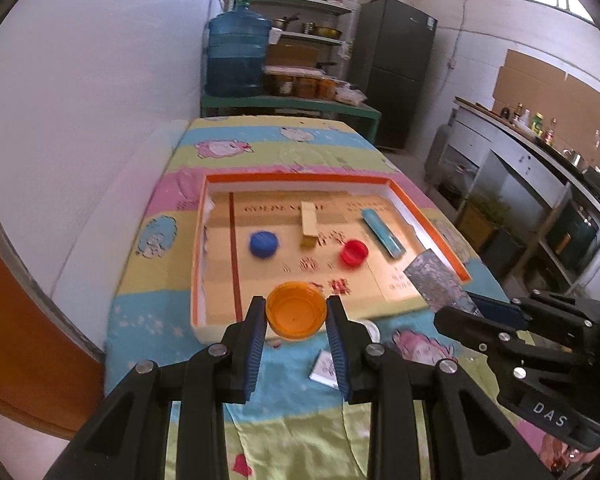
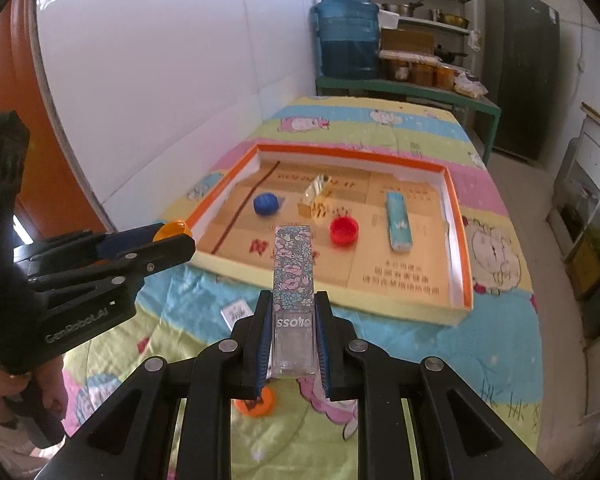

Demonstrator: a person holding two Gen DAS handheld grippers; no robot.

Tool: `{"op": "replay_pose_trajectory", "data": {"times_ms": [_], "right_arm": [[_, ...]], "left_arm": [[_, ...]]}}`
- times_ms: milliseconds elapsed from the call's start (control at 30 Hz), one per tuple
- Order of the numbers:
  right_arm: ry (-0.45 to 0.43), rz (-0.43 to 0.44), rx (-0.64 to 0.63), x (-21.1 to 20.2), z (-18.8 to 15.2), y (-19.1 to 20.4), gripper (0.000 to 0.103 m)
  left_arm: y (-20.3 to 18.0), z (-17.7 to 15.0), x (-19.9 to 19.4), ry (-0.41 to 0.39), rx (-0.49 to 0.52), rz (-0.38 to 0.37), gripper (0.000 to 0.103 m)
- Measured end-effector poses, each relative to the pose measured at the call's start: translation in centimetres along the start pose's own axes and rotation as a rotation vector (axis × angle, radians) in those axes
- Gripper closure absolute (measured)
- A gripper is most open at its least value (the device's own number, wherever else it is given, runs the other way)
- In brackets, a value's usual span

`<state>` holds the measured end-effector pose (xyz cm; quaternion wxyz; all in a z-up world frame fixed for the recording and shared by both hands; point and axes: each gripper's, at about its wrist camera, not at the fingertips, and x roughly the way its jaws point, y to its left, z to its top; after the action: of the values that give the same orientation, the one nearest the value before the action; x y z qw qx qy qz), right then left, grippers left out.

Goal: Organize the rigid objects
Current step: 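Carry the clear bottle and open orange cap over the tray with both tools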

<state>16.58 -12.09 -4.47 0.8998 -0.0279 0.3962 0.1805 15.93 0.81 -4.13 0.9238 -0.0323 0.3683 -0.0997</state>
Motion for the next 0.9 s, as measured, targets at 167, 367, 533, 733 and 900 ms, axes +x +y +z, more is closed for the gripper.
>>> {"op": "replay_pose_trajectory", "data": {"times_ms": [167,367,533,733,900], "right_arm": [[-0.014,-0.002,0.003,0.4,1.3,-0.2,0.083],[-0.024,0.002,0.010,0.9,2.2,-0.4,0.083],[-0.032,0.005,0.020,1.5,3.0,-0.8,0.083],[-0.047,0.000,0.035,2.0,4.0,-1.6,0.083],[-0.054,-0.012,0.049,2.5,5.3,-3.1,0.083]], "left_arm": [[0.0,1.3,0.4,-0.010,-0.005,0.016,0.072],[0.1,2.5,1.0,-0.019,-0.024,0.014,0.073],[0.4,3.2,1.4,-0.023,-0.043,0.016,0.072],[1.0,4.5,1.8,-0.033,-0.058,0.032,0.072],[1.8,6.2,2.6,-0.038,-0.063,0.043,0.072]]}}
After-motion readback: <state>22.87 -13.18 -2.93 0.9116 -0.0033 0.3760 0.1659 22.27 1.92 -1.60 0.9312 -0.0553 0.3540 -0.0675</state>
